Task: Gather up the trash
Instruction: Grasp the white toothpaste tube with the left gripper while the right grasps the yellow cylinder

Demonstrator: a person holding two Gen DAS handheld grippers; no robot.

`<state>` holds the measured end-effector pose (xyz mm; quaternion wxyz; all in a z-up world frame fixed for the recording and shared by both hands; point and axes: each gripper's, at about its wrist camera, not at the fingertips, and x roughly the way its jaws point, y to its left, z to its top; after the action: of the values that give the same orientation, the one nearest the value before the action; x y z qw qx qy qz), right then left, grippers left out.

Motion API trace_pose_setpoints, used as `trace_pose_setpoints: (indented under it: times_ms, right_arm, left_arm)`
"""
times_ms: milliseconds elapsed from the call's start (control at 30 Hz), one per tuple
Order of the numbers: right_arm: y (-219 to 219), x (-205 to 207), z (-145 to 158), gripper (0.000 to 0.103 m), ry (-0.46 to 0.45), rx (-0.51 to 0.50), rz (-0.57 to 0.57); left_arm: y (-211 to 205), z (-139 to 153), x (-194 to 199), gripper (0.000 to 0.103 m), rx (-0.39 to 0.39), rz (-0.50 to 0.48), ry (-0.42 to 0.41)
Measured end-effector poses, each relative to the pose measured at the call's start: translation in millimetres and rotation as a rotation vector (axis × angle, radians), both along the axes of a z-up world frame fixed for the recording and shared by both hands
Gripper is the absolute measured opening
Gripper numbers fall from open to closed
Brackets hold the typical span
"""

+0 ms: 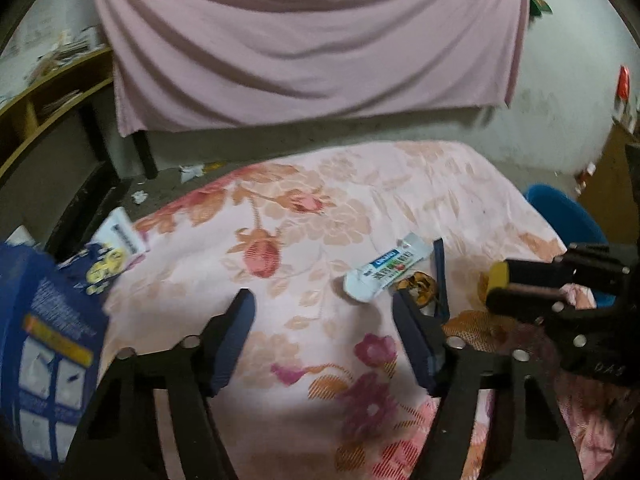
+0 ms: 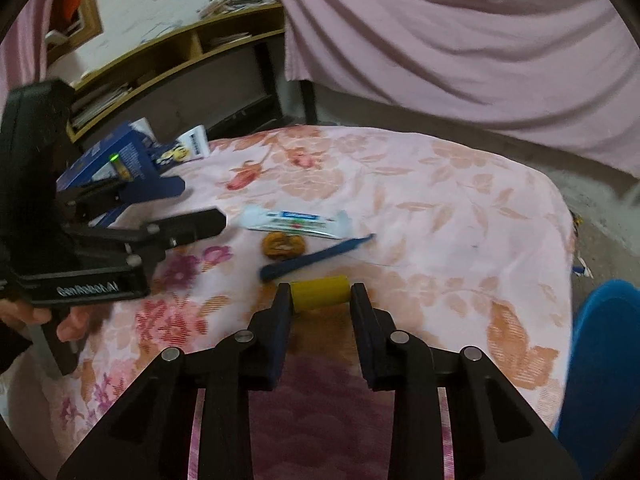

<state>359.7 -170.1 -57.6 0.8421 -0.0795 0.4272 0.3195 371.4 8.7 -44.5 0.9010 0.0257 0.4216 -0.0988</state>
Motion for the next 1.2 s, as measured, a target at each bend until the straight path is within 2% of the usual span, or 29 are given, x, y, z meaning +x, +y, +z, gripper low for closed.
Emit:
trace_pose_setpoints:
  times_ms: [200,267,400,567,667,933,1033,1200]
  right_arm:
    - [-20.1,10.5,-1.2,0.027,0.025,0.025,-0.055]
    - [-23.8,13.4,-1.9,0.027,0.038,0.036,-0.064]
    - [-25.1,15.1,-2.6,0.027,0.047,0.045,-0.064]
    - [-27.2,14.3,-2.0,0.027,0.048,0.047,-0.063]
    - [-30.4,14.4,-1.4,0.027,0.049,0.052,-0.067]
    - [-31.6,12.0,-2.8,0.027,0.058,0.060,-0.064]
    - [-31.6,8.7,-1.1,0.027,0.049,0.066,-0.060]
    - [-36.0,-2.0,10.1,0.027,-0.027,0.092,-0.073]
  left_arm:
    - [-19.0,-11.2,22.0,0.056,0.049,-0.099,0.037]
    - [-24.6,-13.1,27.6,0.048,0.058,-0.139,0.043]
    - [-33.7,-18.2,35.7,0.041,0.073,-0.200,0.065]
    - [-39.7,-19.7,37.1,0.025,0.068,-0.247,0.093]
    - [-42.7,-17.8,33.9,0.020,0.081,-0.263,0.107]
    - [-43.8,-13.8,16.4,0.016,0.065,-0.194,0.094]
    - [-40.9,-9.9,3.8,0.016,0.034,-0.149,0.072]
    - [-39.3,3.9,-18.5,0.016,-0.035,-0.078,-0.024]
